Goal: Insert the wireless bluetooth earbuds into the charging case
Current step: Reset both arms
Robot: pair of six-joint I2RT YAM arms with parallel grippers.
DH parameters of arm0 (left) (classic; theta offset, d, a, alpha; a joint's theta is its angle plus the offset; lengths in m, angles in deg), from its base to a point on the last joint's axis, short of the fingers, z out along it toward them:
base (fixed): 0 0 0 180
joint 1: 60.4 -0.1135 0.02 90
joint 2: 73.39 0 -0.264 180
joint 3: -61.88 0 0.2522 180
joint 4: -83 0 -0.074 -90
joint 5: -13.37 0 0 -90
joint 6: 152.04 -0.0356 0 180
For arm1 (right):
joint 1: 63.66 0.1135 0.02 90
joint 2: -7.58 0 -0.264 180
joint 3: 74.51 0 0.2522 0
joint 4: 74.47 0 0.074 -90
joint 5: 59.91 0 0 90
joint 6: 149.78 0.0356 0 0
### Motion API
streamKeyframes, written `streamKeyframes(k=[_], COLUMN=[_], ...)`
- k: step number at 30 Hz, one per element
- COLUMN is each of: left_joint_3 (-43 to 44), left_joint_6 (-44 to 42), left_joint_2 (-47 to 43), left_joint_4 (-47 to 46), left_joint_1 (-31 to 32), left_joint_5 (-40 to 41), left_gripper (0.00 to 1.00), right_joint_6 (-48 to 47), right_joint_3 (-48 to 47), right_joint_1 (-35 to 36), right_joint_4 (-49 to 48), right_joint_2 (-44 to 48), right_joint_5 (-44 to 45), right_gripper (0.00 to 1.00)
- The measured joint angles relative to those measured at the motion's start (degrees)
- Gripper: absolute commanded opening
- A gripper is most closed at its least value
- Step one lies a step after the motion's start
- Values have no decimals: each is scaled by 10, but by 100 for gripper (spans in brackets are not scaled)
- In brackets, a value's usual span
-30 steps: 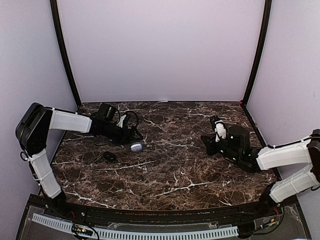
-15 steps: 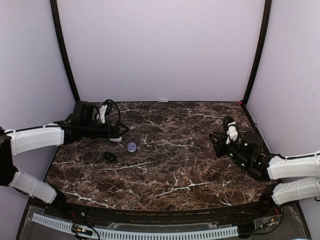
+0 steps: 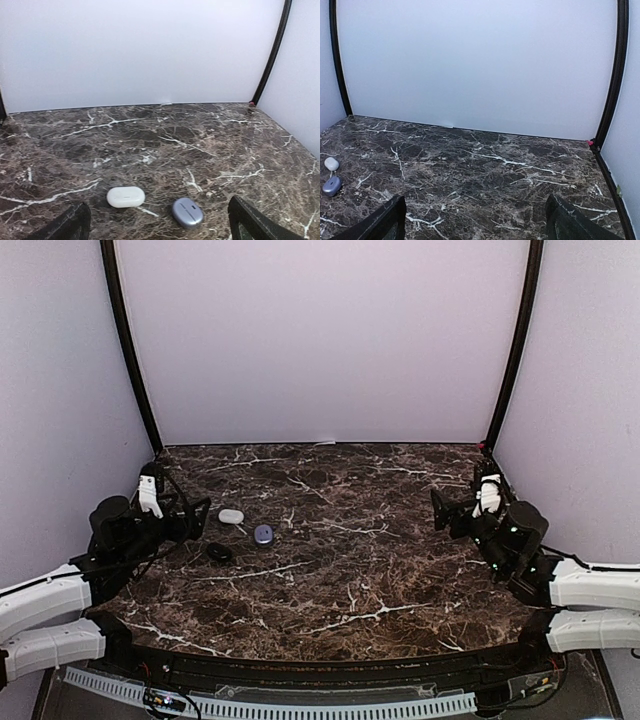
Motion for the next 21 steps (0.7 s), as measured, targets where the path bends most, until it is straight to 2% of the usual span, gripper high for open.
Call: streamKeyframes(k=[7, 12, 16, 21], left_joint_3=[-70, -108, -110, -125], left_joint_6=[-88, -141, -161, -161], left_joint_2=[-25, -14, 15, 73], left_joint_4=[-70, -127, -173, -236], left_joint_1=[0, -2, -25, -85], left_joint_5=[104, 155, 166, 146], left_gripper=[99, 99, 99, 99], right_joint_6=[-72, -121, -157, -172], right_joint_3=[26, 68, 134, 146], right_joint_1=[-5, -54, -107, -170], right_joint_4=[-15, -79, -170, -236], right_joint_2=[14, 30, 7, -67], right_joint_5=[55, 57, 33, -12], right_gripper=[88, 85, 84, 82])
